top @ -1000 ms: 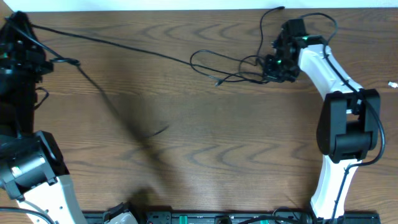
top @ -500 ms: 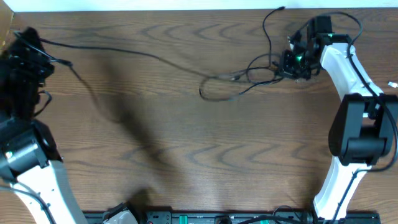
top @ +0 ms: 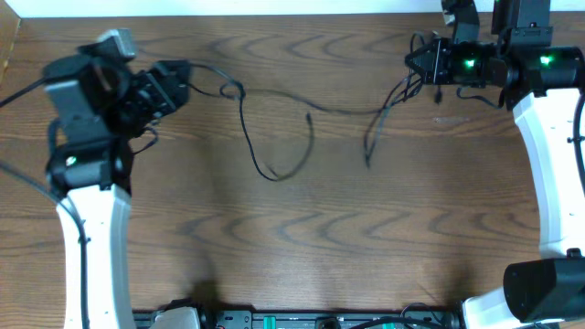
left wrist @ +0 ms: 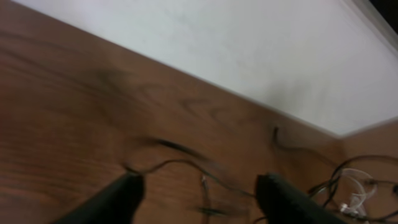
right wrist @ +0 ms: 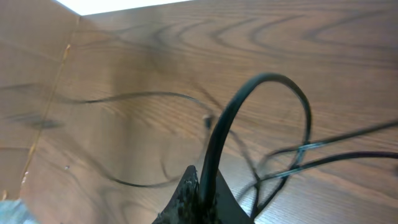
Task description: Untangle cables
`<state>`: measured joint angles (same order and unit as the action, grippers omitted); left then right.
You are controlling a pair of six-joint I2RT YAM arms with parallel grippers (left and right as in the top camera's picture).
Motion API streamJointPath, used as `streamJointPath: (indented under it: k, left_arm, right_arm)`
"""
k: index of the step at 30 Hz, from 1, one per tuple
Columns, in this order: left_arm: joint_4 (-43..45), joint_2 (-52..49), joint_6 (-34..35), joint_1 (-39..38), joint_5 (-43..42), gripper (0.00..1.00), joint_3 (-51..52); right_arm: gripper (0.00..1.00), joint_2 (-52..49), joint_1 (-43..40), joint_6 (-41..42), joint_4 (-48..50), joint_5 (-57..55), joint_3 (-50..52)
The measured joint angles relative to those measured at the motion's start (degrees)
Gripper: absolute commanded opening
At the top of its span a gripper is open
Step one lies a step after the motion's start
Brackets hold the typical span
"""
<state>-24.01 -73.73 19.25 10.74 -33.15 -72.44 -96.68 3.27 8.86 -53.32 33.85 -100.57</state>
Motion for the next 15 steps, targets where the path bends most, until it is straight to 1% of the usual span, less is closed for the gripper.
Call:
streamJointPath:
  k: [4,7,15]
  left_arm:
    - [-0.1,-3.3,-2.3,-3.9,0.1,0.77,0.0]
    - [-0.1,-4.9,-4.9,-7.1,0.1,0.77,0.0]
    - [0.3,-9.5,-13.5,-19.9,-0.8,0.77,0.0]
  right_arm:
    - [0.01,-0.4,0.9,0.0,-0.3,1.4,0.0]
    - [0.01,-0.4,1.5,0.0,-0.2,2.0,0.0]
    - [0.01,-0.4,1.8,0.0,-0.1,2.6,0.0]
